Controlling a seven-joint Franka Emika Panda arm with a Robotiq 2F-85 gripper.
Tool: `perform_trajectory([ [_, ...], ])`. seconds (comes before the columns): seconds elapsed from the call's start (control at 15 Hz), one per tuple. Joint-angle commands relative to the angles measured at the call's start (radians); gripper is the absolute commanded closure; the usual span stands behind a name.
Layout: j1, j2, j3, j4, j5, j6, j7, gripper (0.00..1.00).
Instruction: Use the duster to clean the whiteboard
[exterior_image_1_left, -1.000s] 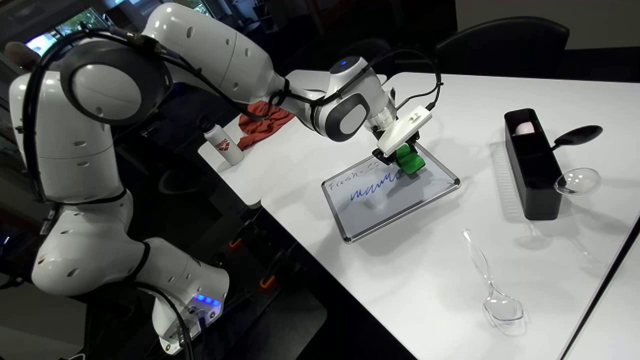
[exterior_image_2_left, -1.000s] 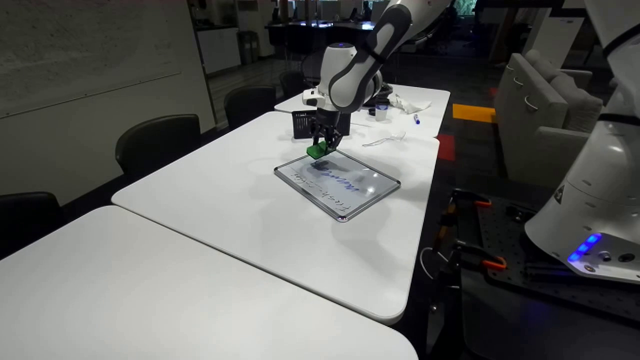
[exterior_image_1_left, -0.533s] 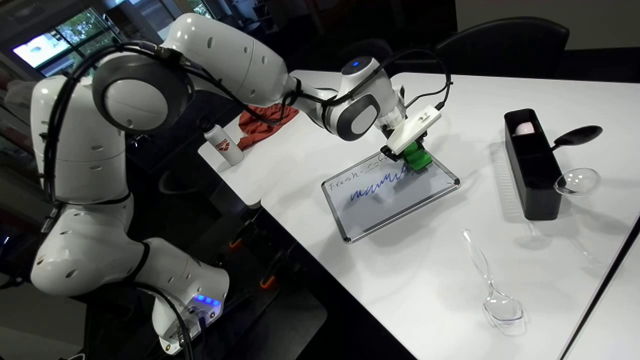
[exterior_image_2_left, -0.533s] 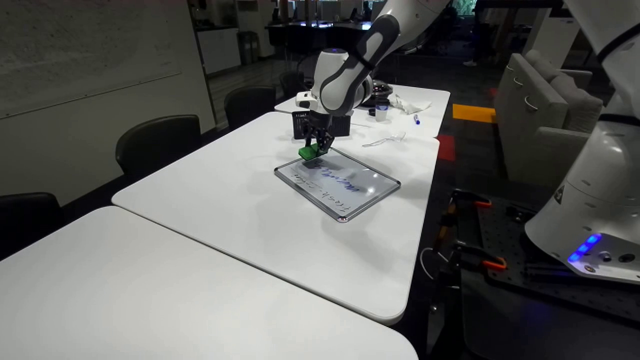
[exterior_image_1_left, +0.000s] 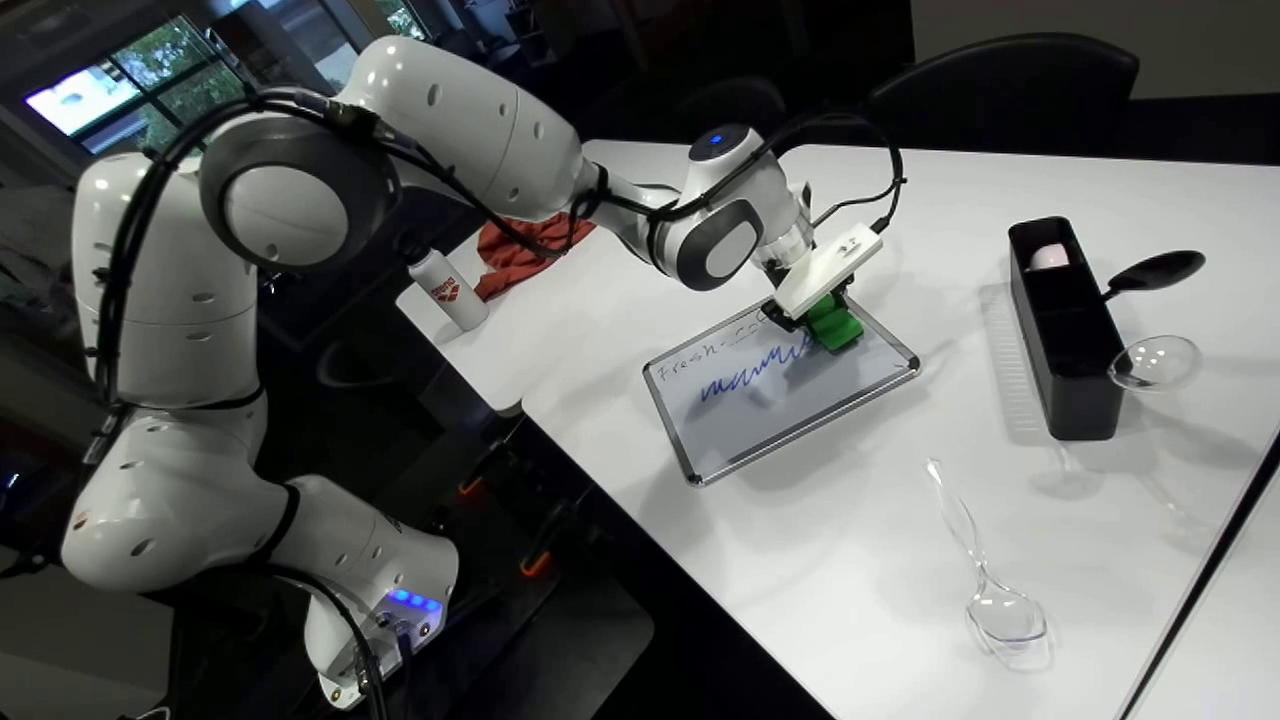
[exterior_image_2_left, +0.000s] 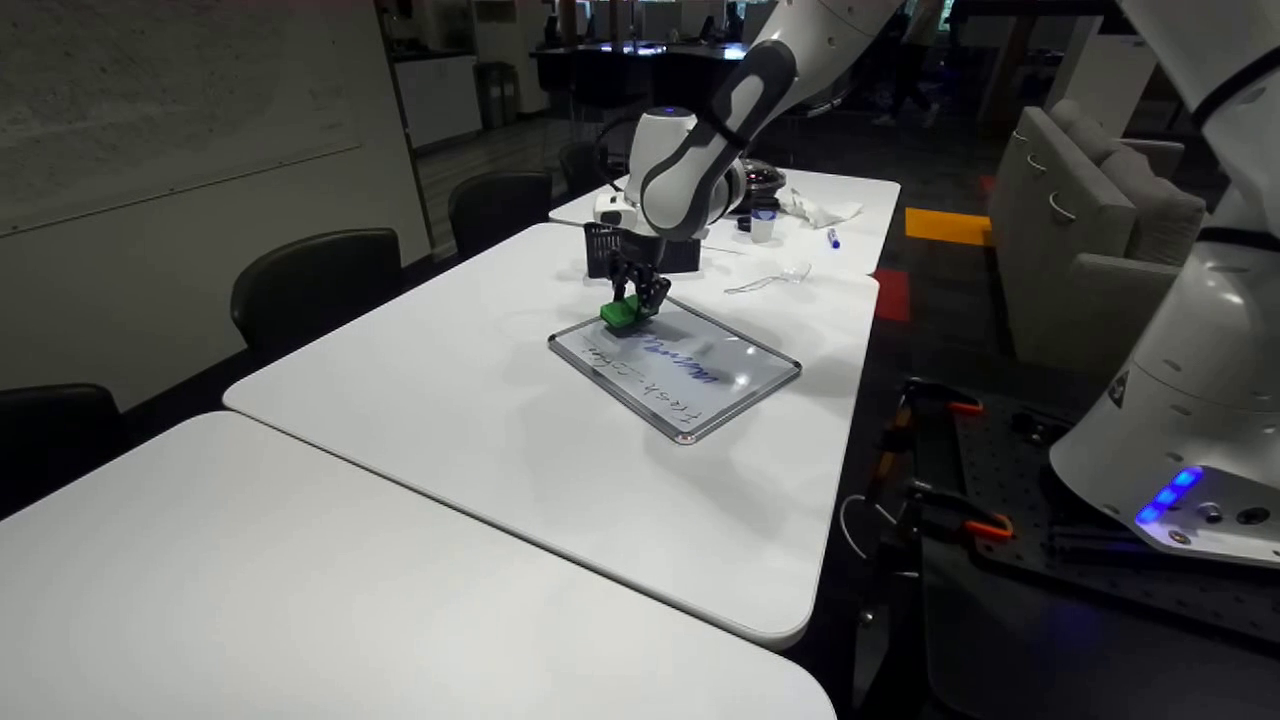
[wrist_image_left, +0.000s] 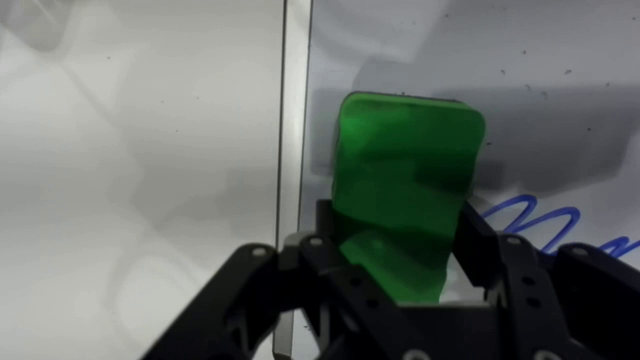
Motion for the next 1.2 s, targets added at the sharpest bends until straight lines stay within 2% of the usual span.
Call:
perform_trajectory([
  [0.0, -0.006, 0.043, 0.012, 0.043, 0.026, -0.014, -0.010, 0.67],
  [0.33, -0.027, 0.083, 0.037, 0.098, 0.058, -0.063, -0.019, 0.67],
  [0.73, -0.019, 0.106, 0.033, 0.179, 0.106, -0.271, -0.026, 0.67],
  [0.93, -0.006, 0.106, 0.023, 0.190, 0.116, -0.332, -0.029, 0.67],
  [1.13, 0.003, 0.100, 0.018, 0.171, 0.114, -0.343, -0.031, 0.67],
])
